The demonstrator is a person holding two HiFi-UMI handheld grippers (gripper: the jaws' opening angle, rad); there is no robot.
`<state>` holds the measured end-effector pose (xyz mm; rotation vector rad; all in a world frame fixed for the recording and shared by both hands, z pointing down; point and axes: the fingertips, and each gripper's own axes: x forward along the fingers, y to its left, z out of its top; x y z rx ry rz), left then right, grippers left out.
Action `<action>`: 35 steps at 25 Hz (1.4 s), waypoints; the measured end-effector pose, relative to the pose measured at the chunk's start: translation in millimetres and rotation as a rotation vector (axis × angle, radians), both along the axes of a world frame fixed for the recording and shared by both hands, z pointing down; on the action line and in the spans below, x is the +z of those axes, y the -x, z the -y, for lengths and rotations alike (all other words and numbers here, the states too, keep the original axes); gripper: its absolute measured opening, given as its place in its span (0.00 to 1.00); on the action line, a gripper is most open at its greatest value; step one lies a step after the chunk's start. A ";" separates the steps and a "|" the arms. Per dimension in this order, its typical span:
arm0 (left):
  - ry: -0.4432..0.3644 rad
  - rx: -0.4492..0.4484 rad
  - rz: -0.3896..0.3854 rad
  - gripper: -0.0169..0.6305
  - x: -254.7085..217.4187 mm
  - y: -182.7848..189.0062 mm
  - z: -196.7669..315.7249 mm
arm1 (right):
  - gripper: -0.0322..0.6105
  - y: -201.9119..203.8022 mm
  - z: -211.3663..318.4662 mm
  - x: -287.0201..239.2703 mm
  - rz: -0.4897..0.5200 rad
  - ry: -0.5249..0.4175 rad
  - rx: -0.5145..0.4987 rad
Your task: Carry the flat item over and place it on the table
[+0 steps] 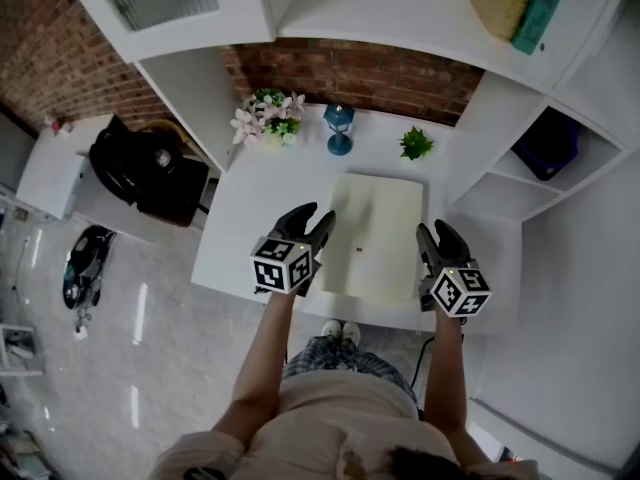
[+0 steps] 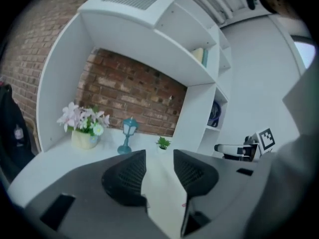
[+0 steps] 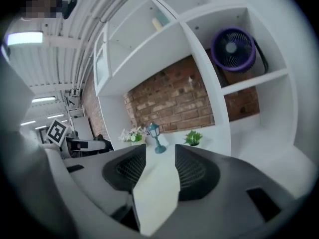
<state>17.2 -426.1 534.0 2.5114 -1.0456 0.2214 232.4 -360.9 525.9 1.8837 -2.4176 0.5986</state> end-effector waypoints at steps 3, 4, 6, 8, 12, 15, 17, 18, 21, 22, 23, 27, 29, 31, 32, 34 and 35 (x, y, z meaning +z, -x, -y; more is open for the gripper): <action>-0.127 -0.009 0.007 0.26 -31.5 4.0 -6.5 | 0.27 -1.2 -11.8 -29.0 -0.042 -0.091 0.028; -0.158 -0.012 0.000 0.24 -40.5 5.1 -8.7 | 0.23 -2.9 -15.9 -37.0 -0.048 -0.118 0.043; -0.205 -0.016 -0.018 0.19 -55.1 7.1 -13.3 | 0.16 -7.2 -23.3 -50.2 -0.063 -0.165 0.074; -0.241 -0.012 -0.027 0.13 -65.6 8.5 -18.0 | 0.14 -10.7 -29.2 -60.0 -0.079 -0.201 0.099; -0.294 -0.012 -0.039 0.09 -80.8 12.5 -25.6 | 0.10 -17.1 -39.5 -72.7 -0.102 -0.244 0.140; -0.318 -0.025 -0.046 0.07 -86.2 16.0 -28.2 | 0.08 -23.8 -46.2 -75.7 -0.127 -0.258 0.166; -0.328 -0.029 -0.053 0.07 -88.6 18.4 -30.1 | 0.08 -28.2 -50.5 -77.1 -0.141 -0.264 0.180; -0.331 -0.030 -0.057 0.07 -90.1 19.3 -30.9 | 0.08 -30.3 -52.2 -78.3 -0.145 -0.267 0.185; -0.340 -0.030 -0.060 0.07 -94.5 19.8 -32.1 | 0.08 -35.6 -55.3 -83.6 -0.154 -0.277 0.194; -0.342 -0.029 -0.061 0.07 -95.3 19.4 -31.9 | 0.08 -36.8 -55.6 -85.8 -0.157 -0.282 0.196; -0.341 -0.028 -0.062 0.07 -95.6 19.1 -31.5 | 0.08 -37.8 -55.7 -87.9 -0.161 -0.288 0.198; -0.326 -0.027 -0.073 0.07 -93.2 16.6 -31.5 | 0.07 -43.1 -56.3 -91.0 -0.173 -0.302 0.205; -0.321 -0.026 -0.075 0.07 -91.6 16.0 -31.1 | 0.07 -45.4 -56.1 -89.1 -0.177 -0.298 0.211; -0.316 -0.026 -0.075 0.07 -90.5 16.3 -31.2 | 0.07 -46.2 -56.5 -87.2 -0.178 -0.292 0.213; -0.314 -0.027 -0.075 0.07 -90.2 16.5 -31.3 | 0.07 -46.4 -56.8 -86.7 -0.180 -0.291 0.213; -0.311 -0.029 -0.077 0.07 -89.5 16.8 -31.6 | 0.07 -47.0 -57.0 -85.8 -0.183 -0.288 0.213; -0.309 -0.030 -0.078 0.07 -89.1 16.9 -31.8 | 0.07 -47.2 -57.0 -85.6 -0.184 -0.286 0.212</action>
